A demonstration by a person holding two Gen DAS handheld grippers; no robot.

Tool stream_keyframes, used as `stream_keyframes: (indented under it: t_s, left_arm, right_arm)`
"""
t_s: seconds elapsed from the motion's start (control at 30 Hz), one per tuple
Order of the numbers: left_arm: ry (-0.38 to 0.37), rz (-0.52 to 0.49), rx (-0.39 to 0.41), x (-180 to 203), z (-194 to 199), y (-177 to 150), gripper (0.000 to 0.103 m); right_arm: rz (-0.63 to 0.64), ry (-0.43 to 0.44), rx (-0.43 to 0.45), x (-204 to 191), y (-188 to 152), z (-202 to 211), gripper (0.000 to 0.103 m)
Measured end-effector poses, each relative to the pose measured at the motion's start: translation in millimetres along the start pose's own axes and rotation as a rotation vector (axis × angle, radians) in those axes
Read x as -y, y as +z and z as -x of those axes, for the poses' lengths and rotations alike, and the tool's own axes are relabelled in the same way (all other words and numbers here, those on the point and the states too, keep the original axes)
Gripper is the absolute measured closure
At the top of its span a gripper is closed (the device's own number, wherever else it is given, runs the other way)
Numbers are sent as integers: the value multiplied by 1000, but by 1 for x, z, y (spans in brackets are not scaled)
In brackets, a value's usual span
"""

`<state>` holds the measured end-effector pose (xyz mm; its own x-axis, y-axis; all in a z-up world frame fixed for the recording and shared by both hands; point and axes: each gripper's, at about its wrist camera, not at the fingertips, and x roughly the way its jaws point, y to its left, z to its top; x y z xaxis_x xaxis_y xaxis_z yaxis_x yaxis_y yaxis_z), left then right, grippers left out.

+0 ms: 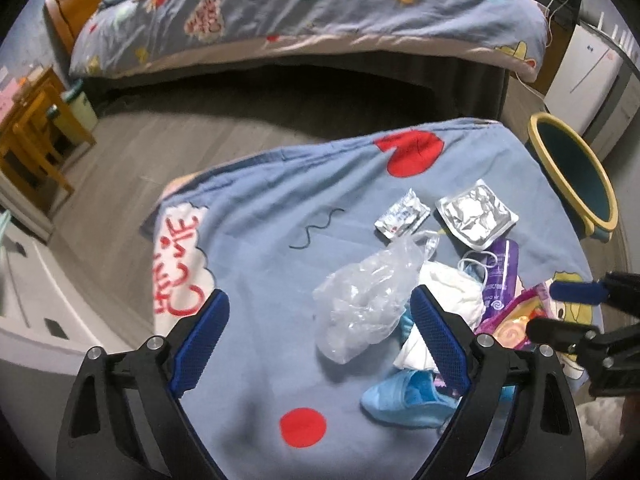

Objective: Collect trash
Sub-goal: 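Grasp the clear plastic bag with left gripper while right grasps the pink wrapper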

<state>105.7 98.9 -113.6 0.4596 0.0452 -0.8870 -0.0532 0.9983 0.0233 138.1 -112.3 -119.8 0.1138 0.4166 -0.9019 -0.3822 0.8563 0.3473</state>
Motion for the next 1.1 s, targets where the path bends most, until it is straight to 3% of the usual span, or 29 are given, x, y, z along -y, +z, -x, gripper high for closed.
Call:
stream_keyframes:
  t_s: [0.07,0.17,0.2,0.23,0.3,0.37,0.47,0.73,1.1]
  left_arm:
    - [-23,-5,-23,4,-7,0,26]
    - [-30,-35,-52,13,-18,-1,34]
    - [-32,-46,-65,17,-21,-1,36]
    - [-35,-55,-75,19,-24,-2,42]
    - [-42,-65,-102,22,-30,-5,56]
    - [-43,-78,-131,25,-34,-8,74]
    - [-32,-84,-129,26,-32,-8,85]
    - [14,-61,-59,17,-10,0,90]
    - [-11,-33,105,11,38,20,91]
  right_arm:
    - [10,-4,-24,1,-2,-5,52]
    - [22,-5,-38,3,-3,-8,56]
    - [27,-6,-39,2,-2,-9,62]
    - [35,-7,-42,2,-1,-9,75]
    - [47,-3,-59,1,-1,-10,89]
    - [66,-5,-61,-2,-1,-9,90]
    - [89,-5,-36,-6,2,-2,92]
    - [98,13,34,-12,10,20,94]
    - [138,-17,148,-19,24,57,94]
